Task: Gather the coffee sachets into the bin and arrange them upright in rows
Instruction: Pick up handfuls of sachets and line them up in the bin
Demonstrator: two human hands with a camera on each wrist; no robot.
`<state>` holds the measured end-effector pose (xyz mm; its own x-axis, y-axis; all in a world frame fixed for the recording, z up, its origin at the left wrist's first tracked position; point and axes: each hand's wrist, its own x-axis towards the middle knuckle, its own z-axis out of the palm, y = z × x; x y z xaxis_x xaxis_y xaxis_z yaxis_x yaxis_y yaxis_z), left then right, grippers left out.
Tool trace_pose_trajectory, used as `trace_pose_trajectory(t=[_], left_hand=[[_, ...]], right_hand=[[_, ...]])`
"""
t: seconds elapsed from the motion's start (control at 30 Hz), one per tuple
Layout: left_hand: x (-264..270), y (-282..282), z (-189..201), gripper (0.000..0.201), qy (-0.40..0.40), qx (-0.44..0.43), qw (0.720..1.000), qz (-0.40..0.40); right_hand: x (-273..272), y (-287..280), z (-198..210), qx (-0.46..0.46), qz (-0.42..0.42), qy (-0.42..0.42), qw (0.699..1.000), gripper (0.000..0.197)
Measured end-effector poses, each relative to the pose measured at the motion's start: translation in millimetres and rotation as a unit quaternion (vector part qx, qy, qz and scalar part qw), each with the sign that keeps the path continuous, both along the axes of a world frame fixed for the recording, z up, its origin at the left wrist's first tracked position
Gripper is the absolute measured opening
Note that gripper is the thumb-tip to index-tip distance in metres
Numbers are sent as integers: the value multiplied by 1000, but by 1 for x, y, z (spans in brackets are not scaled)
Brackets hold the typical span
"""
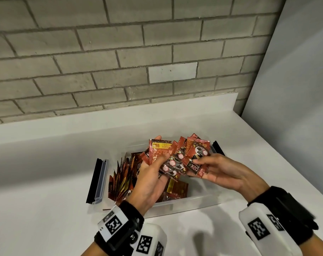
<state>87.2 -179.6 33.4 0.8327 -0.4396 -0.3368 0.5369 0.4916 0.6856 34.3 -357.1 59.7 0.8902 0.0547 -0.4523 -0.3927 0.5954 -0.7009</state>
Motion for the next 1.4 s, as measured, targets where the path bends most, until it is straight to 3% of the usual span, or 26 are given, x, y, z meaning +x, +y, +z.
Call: trace_pose_trajectory(t=[0.1,0.23,0.33,0.43,0.6,0.73,0.83,1.03,1.07,1.13,1.17,1.2,1.27,1.3,1.37,1.4], left_hand=[[-2,-3,-6,76,-24,3,1000,1],[-6,-4,-2,43,-79,-2,997,-16],[-7,-1,7,24,-71,-38,997,-4],[-3,1,9,32,-31,-77,996,15],[2,1,4,33,-22,-48,999,7],[-5,-2,6,44,-20,-112,989,-93],[-11,-9,5,46,-24,-127,978,-162],[-11,-11,2,31,-47,-118,971,-204],[-11,-11,4,31,-42,-120,971,-201],[-10,-12,7,33,-35,-118,974,-190],[-9,-11,7,35,-32,-107,978,-177],[-7,-11,8,38,-29,-96,981,-164],[-4,-9,7,45,-30,-80,985,-149],[-2,-9,7,48,-30,-70,987,-144],[-3,-10,9,50,-31,-63,987,-142],[-3,-11,9,47,-31,-74,986,-145]], right_hand=[[-1,3,-2,-13,8,-6,1000,48],[-3,-2,-5,-38,22,-2,999,54],[-4,-6,-3,-68,40,8,997,43],[-4,-8,-2,-88,40,4,995,41],[1,-21,8,-159,42,-27,986,45],[7,-16,17,-218,101,-54,969,25],[11,-3,16,-268,160,-71,947,24],[10,11,26,-408,251,-127,869,29],[11,11,27,-462,263,-135,836,33],[16,11,27,-614,253,-123,737,59],[19,12,28,-665,220,-118,704,76],[20,12,28,-683,183,-129,695,94],[20,8,25,-648,144,-186,724,125],[20,6,24,-607,145,-217,751,131],[17,8,25,-519,158,-269,796,118],[16,10,23,-508,158,-289,796,102]])
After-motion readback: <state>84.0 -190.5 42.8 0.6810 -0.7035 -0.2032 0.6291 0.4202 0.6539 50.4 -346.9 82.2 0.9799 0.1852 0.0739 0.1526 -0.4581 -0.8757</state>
